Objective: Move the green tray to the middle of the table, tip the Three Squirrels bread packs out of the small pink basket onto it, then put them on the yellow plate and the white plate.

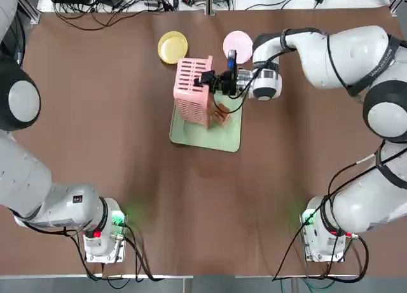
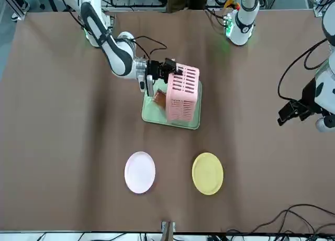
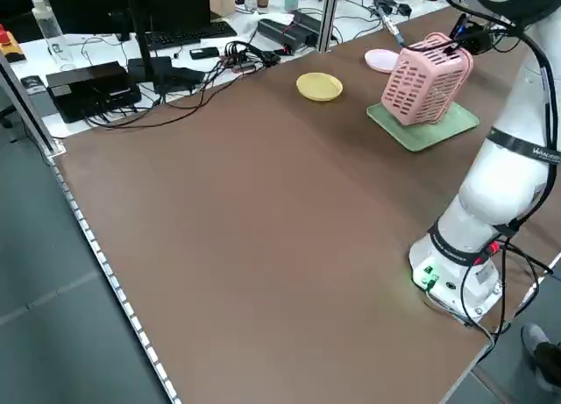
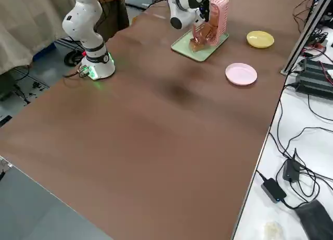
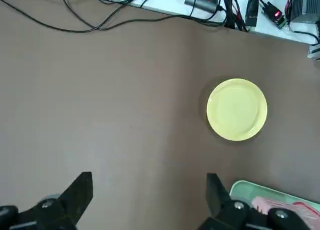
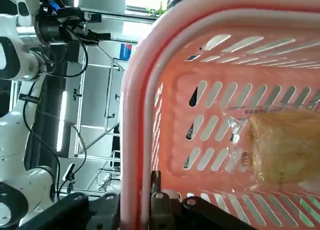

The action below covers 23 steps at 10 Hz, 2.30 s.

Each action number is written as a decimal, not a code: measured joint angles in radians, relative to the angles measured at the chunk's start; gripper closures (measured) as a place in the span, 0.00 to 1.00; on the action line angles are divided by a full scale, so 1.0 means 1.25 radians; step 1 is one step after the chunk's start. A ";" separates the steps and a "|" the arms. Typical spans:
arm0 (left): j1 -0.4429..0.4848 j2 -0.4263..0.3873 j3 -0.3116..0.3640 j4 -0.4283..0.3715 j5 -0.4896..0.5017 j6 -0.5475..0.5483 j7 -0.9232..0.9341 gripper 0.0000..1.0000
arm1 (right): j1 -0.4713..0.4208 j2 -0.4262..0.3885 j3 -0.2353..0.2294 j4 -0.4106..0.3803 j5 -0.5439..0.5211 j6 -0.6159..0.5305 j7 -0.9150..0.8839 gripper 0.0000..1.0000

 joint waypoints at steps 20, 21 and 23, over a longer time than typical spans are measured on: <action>0.000 0.000 0.000 0.000 0.000 -0.003 0.000 0.00 | 0.011 0.005 -0.100 -0.112 0.038 -0.366 -0.183 0.93; 0.000 0.000 0.000 0.000 0.000 -0.003 0.000 0.00 | 0.021 0.015 -0.101 -0.103 0.054 -0.370 -0.184 0.93; -0.001 0.000 0.000 0.000 0.000 -0.006 0.000 0.00 | 0.048 0.054 -0.102 -0.072 0.081 -0.377 -0.195 0.93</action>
